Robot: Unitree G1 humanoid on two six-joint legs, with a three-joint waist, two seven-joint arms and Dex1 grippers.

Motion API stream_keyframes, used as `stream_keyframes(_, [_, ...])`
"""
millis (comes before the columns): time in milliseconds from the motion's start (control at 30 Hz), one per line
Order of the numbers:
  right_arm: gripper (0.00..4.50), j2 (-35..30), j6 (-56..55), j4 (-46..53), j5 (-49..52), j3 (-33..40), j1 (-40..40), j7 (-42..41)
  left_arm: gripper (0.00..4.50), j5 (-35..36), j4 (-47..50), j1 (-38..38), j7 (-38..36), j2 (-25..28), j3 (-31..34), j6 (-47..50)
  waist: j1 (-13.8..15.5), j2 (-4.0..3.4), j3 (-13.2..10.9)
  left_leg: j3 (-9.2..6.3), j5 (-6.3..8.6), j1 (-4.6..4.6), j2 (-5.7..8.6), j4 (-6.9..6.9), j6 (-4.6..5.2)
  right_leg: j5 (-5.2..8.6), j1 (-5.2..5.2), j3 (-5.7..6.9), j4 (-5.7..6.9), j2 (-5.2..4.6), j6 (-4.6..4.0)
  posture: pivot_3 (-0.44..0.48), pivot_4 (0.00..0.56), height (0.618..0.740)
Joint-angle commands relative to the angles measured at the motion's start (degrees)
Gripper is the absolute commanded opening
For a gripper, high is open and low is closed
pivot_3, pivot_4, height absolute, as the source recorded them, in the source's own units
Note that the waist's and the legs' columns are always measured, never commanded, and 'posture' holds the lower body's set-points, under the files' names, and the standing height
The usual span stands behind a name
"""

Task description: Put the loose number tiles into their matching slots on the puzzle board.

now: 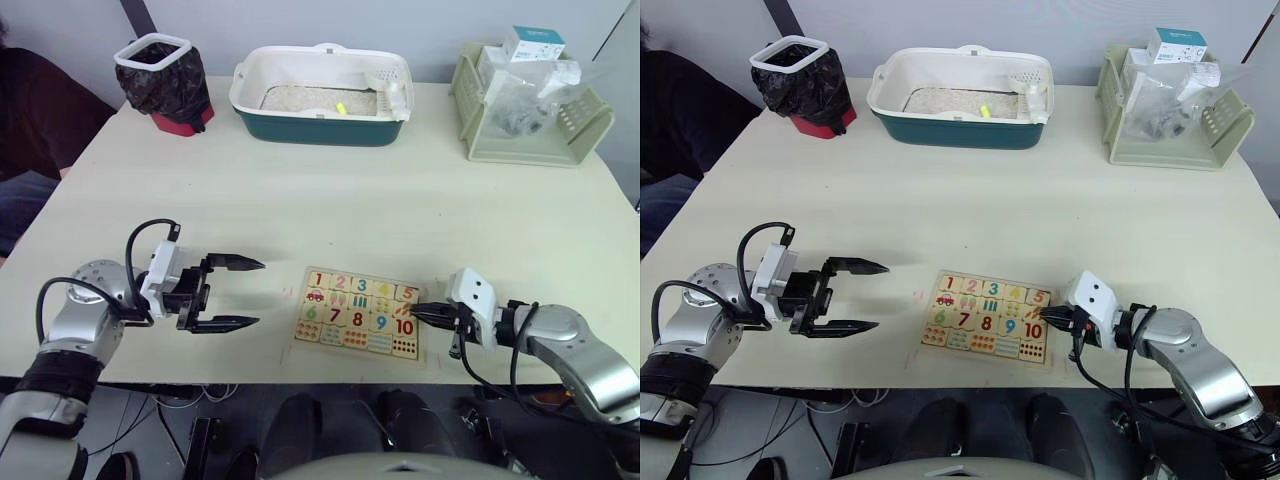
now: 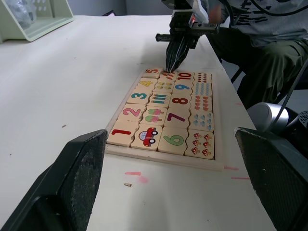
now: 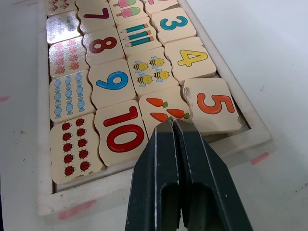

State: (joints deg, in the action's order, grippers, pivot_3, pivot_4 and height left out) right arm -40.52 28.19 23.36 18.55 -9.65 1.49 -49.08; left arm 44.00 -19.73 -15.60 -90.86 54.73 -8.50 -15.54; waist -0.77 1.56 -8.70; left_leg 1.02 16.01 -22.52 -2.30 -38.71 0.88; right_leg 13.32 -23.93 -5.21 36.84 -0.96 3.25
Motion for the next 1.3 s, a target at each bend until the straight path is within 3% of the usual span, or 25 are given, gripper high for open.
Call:
stream_keyframes(33, [0.03, 0.1, -0.8, 0.3, 0.1, 0.7, 0.2, -0.4, 4.50, 1.0, 0.9, -0.2, -1.6, 1.3, 0.6, -0.2, 0.0, 0.00, 0.0, 0.00, 0.00, 0.00, 0.00, 0.00, 0.00, 0.00, 0.00, 0.00, 0.00, 0.00, 0.00, 0.000, 0.150, 0.740])
stream_keyframes(1133, [0.03, -0.4, -0.4, -1.0, -0.3, 1.3, 0.8, -0.2, 4.50, 1.3, -0.2, 0.0, -1.6, 1.8, -0.5, -1.5, 0.0, 0.00, 0.0, 0.00, 0.00, 0.02, 0.00, -0.02, 0.00, 0.00, 0.03, 0.00, 0.02, 0.00, 0.00, 0.000, 0.150, 0.740])
stream_keyframes(1300, [0.03, 1.3, -3.8, 0.1, 2.2, 4.3, -1.0, -0.6, 4.50, 0.9, -0.8, 0.2, -1.6, 1.0, 0.4, -1.3, 0.0, 0.00, 0.0, 0.00, 0.00, 0.02, 0.00, -0.02, 0.00, 0.00, 0.03, 0.00, 0.02, 0.00, 0.00, 0.000, 0.150, 0.740])
